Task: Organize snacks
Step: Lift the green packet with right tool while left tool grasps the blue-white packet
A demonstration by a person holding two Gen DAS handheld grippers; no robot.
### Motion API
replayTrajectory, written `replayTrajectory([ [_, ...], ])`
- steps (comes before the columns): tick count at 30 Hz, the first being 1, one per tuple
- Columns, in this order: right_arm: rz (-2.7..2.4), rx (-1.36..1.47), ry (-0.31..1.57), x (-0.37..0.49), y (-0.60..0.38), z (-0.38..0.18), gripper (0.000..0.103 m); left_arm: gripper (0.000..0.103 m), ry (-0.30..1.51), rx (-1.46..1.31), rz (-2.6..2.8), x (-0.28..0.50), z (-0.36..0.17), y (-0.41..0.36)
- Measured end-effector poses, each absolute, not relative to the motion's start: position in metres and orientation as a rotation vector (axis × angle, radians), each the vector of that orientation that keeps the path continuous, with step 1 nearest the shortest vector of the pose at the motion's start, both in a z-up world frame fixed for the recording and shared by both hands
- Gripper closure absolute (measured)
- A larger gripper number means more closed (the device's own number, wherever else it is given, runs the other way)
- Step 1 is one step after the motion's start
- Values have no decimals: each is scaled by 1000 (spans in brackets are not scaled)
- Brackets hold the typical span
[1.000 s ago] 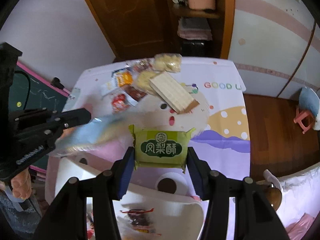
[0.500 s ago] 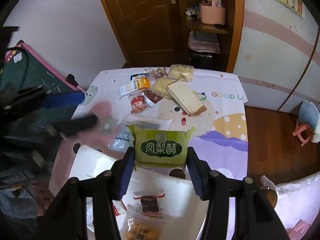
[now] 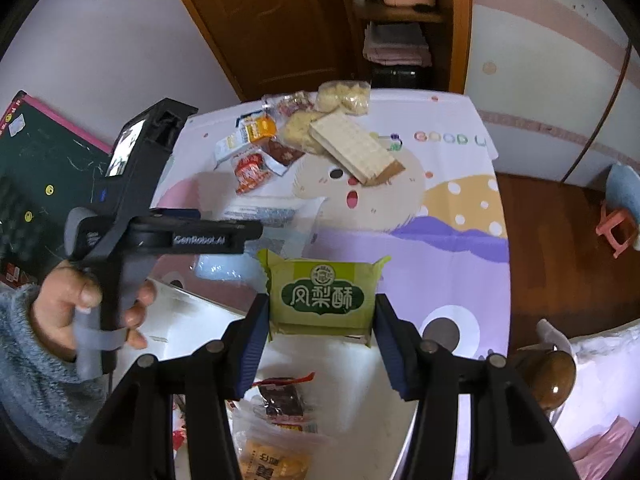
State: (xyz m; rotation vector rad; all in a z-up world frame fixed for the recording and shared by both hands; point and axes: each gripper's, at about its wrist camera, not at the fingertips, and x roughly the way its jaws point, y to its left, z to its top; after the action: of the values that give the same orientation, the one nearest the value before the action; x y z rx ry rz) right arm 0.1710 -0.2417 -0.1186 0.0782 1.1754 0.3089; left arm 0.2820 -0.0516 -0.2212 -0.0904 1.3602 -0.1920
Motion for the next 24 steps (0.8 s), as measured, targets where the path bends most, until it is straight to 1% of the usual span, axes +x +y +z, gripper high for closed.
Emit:
replayTrajectory([
  [3,314,90,1188,173,-245,-127,51,0,1369,-123,-229,282,-228,-55],
  [7,315,109,1201,178,-247,-135,51,0,1393,-77,-260,285,-237,-71],
  [13,327,120,1208,181,-245,-139,51,0,1439,157,-144,288,-254,-111],
  [17,327,130,1214,182,-244,-141,51,0,1494,246,-49,296,-263,-130],
  [24,314,144,1219,183,-249,-143,51,0,1554,187,58,302,-267,-141],
])
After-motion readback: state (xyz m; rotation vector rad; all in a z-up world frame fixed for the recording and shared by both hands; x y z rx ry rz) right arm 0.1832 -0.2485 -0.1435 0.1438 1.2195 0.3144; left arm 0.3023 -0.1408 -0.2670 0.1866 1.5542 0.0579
